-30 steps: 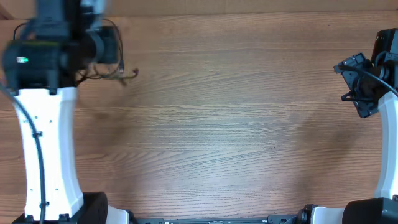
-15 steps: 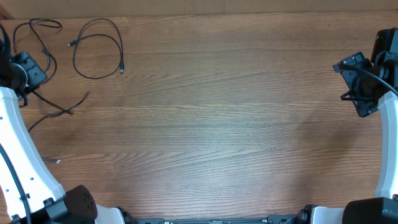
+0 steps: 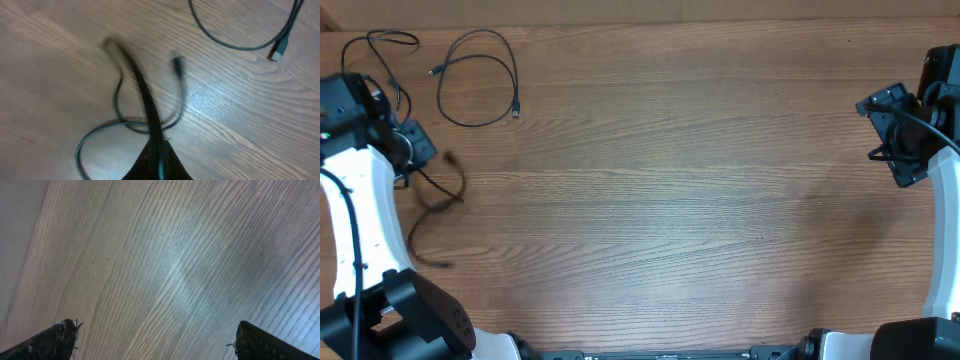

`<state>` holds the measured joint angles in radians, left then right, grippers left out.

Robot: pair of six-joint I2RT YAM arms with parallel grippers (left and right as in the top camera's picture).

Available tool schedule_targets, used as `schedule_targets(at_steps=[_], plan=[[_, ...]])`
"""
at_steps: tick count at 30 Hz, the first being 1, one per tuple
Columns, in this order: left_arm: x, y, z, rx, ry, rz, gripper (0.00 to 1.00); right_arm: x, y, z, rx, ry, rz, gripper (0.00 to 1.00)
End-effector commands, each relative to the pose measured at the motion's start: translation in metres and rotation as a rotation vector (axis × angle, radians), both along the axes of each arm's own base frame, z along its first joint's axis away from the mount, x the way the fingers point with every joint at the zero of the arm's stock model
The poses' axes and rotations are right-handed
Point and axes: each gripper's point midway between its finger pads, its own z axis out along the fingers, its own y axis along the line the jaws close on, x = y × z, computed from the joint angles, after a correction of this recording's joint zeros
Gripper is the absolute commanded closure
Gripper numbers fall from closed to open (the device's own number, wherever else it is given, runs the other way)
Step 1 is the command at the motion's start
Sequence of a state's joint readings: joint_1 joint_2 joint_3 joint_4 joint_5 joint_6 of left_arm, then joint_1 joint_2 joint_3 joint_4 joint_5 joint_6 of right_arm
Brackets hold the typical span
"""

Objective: Untangle cables
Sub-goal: 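Pull the cable leftward with the left gripper to the table's left edge, then release the cable at left and lift the left gripper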

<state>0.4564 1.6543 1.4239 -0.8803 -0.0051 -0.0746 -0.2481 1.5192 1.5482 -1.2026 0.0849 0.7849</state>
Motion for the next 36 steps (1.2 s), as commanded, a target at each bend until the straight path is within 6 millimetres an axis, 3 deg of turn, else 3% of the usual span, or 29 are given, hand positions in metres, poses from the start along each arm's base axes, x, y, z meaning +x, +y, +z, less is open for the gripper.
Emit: schedule_targets(at_steps=[1,7,12,14,16,18,20,21,24,27,30,33,36], plan=[[0.002,-0.004,-0.013,0.038,0.008,-0.156,0.96,0.004,-0.002,0.006,-0.008,-0.023,-0.004,0.00],[-0.002,0.010,-0.014,0.060,0.005,-0.137,0.95,0.007,-0.003,0.007,-0.011,-0.034,-0.004,0.01],[-0.023,0.046,-0.012,0.154,0.060,0.082,0.96,0.007,-0.003,0.008,-0.011,-0.036,-0.004,0.00],[-0.032,0.058,-0.010,0.170,0.063,0.203,0.78,0.007,-0.003,0.007,-0.011,-0.035,-0.004,0.00],[-0.036,0.062,-0.010,0.169,0.065,0.245,0.75,0.007,-0.003,0.007,-0.011,-0.035,-0.003,0.00],[-0.039,0.065,-0.011,0.158,0.058,0.279,0.60,0.007,-0.003,0.007,-0.010,-0.034,-0.003,0.00],[-0.041,0.067,-0.011,0.142,0.049,0.323,0.08,0.007,-0.003,0.007,-0.010,-0.034,-0.003,0.00],[-0.043,0.068,-0.011,0.134,0.043,0.348,0.00,0.007,-0.003,0.007,-0.010,-0.034,-0.003,0.00],[-0.043,0.068,-0.012,0.102,0.019,0.404,0.00,0.007,-0.003,0.007,-0.010,-0.034,-0.003,0.00],[-0.035,0.061,-0.009,0.052,-0.012,0.382,0.01,0.007,-0.003,0.007,-0.010,-0.034,-0.003,0.00],[-0.016,0.046,0.007,-0.031,-0.093,0.306,0.00,0.007,-0.003,0.007,-0.010,-0.034,-0.003,0.00],[0.017,0.007,0.045,-0.180,-0.253,0.050,0.00,0.007,-0.002,0.007,-0.006,-0.035,-0.001,0.00],[0.039,-0.038,0.101,-0.303,-0.447,-0.239,0.00,0.007,-0.002,0.007,-0.004,-0.036,0.000,0.00]])
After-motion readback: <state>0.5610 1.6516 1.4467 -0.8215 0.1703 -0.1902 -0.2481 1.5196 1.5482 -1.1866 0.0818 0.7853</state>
